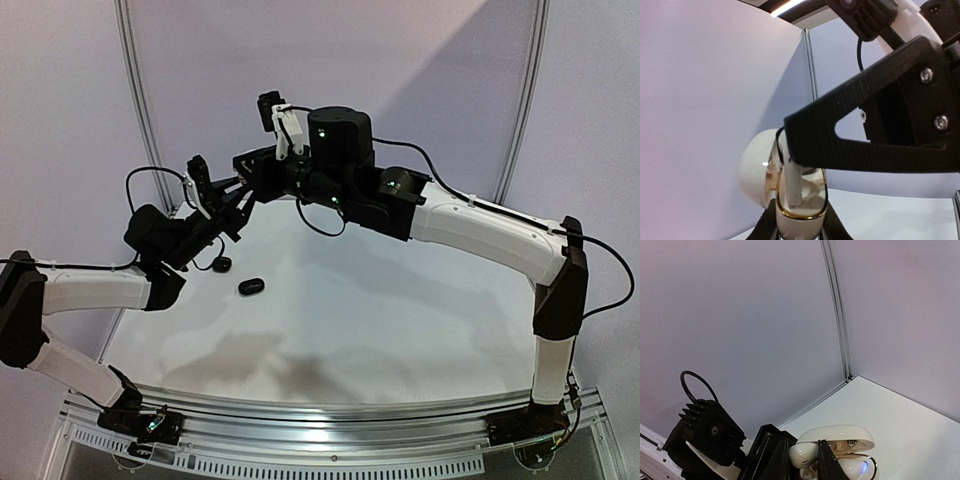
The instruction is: Insert the wireless bluetooth earbuds into the charging case
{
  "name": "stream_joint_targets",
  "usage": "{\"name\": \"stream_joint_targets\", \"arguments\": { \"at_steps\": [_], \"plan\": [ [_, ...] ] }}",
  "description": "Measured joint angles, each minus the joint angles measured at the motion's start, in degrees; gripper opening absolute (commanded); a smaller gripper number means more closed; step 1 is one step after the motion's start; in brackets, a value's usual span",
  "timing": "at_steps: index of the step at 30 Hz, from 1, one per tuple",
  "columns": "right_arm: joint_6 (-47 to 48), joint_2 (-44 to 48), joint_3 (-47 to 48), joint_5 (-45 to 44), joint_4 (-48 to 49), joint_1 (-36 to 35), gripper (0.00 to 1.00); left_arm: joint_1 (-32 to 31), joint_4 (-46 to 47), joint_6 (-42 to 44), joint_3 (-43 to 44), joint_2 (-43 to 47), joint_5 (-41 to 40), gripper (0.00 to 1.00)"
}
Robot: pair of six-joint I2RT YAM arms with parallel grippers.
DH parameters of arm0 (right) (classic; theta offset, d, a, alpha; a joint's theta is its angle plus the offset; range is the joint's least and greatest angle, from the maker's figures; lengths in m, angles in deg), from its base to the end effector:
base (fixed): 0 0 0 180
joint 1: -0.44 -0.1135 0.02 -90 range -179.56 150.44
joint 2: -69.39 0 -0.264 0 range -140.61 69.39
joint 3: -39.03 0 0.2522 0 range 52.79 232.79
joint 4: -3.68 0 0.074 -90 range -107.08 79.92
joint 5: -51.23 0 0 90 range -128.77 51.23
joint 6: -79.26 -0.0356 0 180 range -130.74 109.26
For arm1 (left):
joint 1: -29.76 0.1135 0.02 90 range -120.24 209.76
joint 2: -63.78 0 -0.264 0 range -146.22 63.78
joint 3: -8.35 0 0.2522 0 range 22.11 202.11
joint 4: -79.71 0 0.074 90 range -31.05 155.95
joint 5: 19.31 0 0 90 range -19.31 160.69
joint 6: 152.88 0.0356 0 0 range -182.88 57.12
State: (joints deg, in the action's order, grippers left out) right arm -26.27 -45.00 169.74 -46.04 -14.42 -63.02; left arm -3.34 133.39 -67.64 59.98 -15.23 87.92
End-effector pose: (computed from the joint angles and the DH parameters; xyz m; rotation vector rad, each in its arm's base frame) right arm 0.2186 0.4277 0.4214 -0.5897 1.5823 0.9565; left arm 0.2375 -0.1674 0.3045 0.5449 1.0301 -0.7535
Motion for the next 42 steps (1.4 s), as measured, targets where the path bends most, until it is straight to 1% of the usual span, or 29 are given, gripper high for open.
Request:
{"name": "stream_joint_targets", "arguments": {
  "at_steps": [12,13,14,16,17,19,32,38,42],
  "plan": [
    [0.81,0.00,-0.02,-1.05,-1.81,0.00,0.00,-0.02,-0.02,-0.22,-0.35,0.02,-0.04,0.00],
    [0.81,0.00,-0.02,-1.05,-1.84,0.00,0.01,-0.02,-0.02,-0.22,-0.35,0.02,-0.04,0.00],
    [0.81,0.00,-0.02,-1.05,-1.84,0.00,0.06,-0.02,0.00,-0.22,-0.35,0.02,-0.04,0.00],
    [0.90,0.00,-0.02,-1.05,-1.86,0.00,0.19,-0.02,-0.02,-0.24,-0.35,0.02,-0.04,0.00],
    [1.03,0.00,-0.02,-1.05,-1.86,0.00,0.23,-0.02,-0.02,-0.24,-0.35,0.02,-0.04,0.00],
    [1.31,0.00,-0.02,-1.03,-1.86,0.00,0.27,-0.02,-0.04,-0.24,-0.35,0.02,-0.07,0.00],
    [2.51,0.00,-0.04,-0.94,-2.10,-0.07,0.28,-0.02,-0.44,-0.81,-0.35,0.02,0.02,0.00],
    [3.30,-0.04,0.35,-0.76,-2.69,-0.15,0.38,-0.02,-1.09,-2.69,-0.35,0.02,0.61,0.00],
    [4.33,-0.46,2.86,-0.63,-4.70,-0.11,0.41,-0.02,-2.67,-5.38,-0.37,0.48,1.84,0.00]
  ]
}}
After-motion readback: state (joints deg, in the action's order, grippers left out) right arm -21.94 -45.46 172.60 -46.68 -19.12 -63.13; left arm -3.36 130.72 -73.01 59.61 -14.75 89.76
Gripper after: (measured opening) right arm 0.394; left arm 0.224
